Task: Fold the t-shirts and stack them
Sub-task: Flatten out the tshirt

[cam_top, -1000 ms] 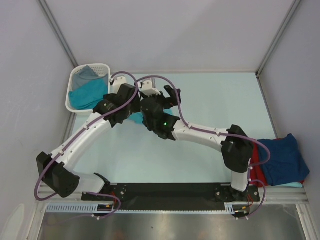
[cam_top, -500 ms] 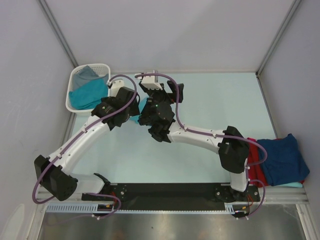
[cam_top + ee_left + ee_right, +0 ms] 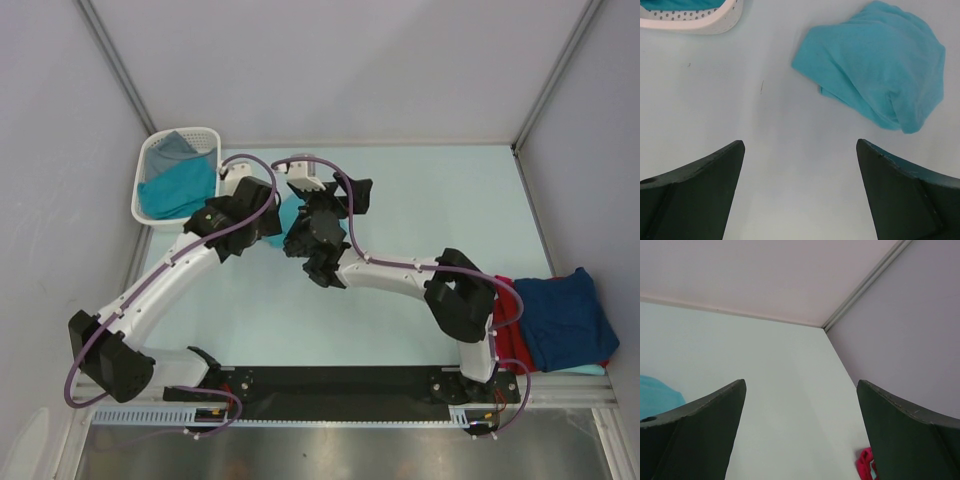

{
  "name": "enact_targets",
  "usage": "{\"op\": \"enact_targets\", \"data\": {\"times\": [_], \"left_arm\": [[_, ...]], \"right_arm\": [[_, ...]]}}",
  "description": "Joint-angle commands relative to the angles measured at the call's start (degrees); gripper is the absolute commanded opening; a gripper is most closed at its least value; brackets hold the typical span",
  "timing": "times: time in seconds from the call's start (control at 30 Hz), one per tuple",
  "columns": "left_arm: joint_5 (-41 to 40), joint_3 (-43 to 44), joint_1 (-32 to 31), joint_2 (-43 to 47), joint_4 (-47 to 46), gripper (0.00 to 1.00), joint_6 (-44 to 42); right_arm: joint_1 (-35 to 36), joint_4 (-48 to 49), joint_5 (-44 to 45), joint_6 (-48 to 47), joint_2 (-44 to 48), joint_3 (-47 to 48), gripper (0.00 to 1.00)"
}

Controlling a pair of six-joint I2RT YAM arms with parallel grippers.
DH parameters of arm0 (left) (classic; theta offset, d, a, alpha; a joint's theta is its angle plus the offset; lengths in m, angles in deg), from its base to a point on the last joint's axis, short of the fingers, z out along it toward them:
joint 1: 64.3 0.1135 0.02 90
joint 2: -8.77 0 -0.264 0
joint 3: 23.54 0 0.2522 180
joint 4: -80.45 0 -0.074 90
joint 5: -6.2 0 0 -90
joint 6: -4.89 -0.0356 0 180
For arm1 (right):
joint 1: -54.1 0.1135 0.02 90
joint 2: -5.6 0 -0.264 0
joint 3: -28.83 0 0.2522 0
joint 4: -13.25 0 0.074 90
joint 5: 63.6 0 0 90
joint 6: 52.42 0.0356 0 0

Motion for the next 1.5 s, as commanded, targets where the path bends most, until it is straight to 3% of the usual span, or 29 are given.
{"op": "enact_targets", "data": {"times": [0.0, 0.17, 0.33, 0.4, 0.43, 0.77, 0.9, 1.03, 1.07, 1.1, 1.13, 1.17, 1.2, 1.23, 1.27, 1.3, 1.4, 1.47], "left_arm": [[0.3, 0.6, -0.7, 0.3, 0.5, 0.99, 1.3], [1.1, 1.9, -1.1, -1.3, 0.4, 0.99, 1.0], [1.0, 5.2, -3.4, -5.7, 1.4, 0.99, 0.3], [0.8, 5.9, -4.7, -6.9, 2.1, 1.00, 0.3], [0.7, 6.2, -5.0, -7.3, 2.2, 1.00, 0.3], [-1.0, 6.9, -8.0, -8.5, 4.6, 1.00, 0.7], [-1.1, 7.0, -8.2, -8.0, 4.6, 0.99, 0.3], [-0.8, 8.7, -9.1, -8.7, 6.0, 1.00, -0.4], [-0.9, 8.9, -9.3, -9.0, 6.1, 0.99, -0.5], [-1.1, 9.4, -9.7, -9.1, 6.3, 0.99, -0.8], [-1.2, 9.7, -10.1, -9.2, 6.8, 1.00, -0.9], [-1.5, 9.9, -10.4, -9.2, 7.5, 1.00, -0.9], [-1.7, 10.2, -10.6, -9.1, 7.7, 1.00, -0.9], [-2.1, 10.2, -11.1, -8.8, 8.0, 1.00, -0.9], [-2.7, 10.3, -11.3, -8.6, 8.3, 0.99, -0.8], [-3.3, 10.5, -11.3, -8.4, 8.6, 0.99, -0.7], [-4.6, 10.4, -11.6, -7.3, 9.6, 0.99, 0.0], [-5.2, 10.0, -11.7, -6.6, 9.7, 1.00, 0.4]], "right_arm": [[-1.3, 1.7, 5.8, -1.3, 6.5, 4.8, 1.00], [-1.7, 1.8, 6.6, -5.2, 8.9, 10.5, 1.00], [-0.2, 2.6, 8.7, -9.0, 9.5, 8.0, 1.00], [-0.4, 16.3, 9.7, -15.9, 7.4, 6.4, 1.00], [-0.9, 25.8, 13.7, -31.2, 5.4, 8.1, 1.00], [-1.9, 28.3, 14.7, -30.5, -2.6, 15.6, 1.00], [-2.8, 28.3, 12.5, -29.9, 1.2, 20.9, 0.95], [-2.4, 27.7, 3.1, -24.4, 6.1, 22.4, 0.96], [-2.4, 25.8, -0.2, -21.8, 7.5, 22.5, 0.97], [-2.0, 20.5, -1.9, -9.5, 9.1, 22.0, 0.97], [-1.7, 1.7, -4.0, -0.5, 12.9, 20.8, 0.99], [-1.5, -9.8, -9.5, 8.8, 14.6, 20.7, 1.00], [-1.1, -21.8, -12.9, 30.8, 16.1, 21.9, 1.00], [-1.7, -43.9, -16.6, 40.1, 17.4, 24.0, 1.00], [-2.5, -50.5, -22.4, 48.4, 18.2, 28.7, 1.00], [-3.3, -54.1, -24.2, 52.6, 17.8, 30.4, 1.00], [-3.7, -58.3, -25.4, 51.7, 12.8, 37.4, 1.00], [-5.9, -76.0, -33.0, 59.8, 8.5, 46.6, 1.00]]}}
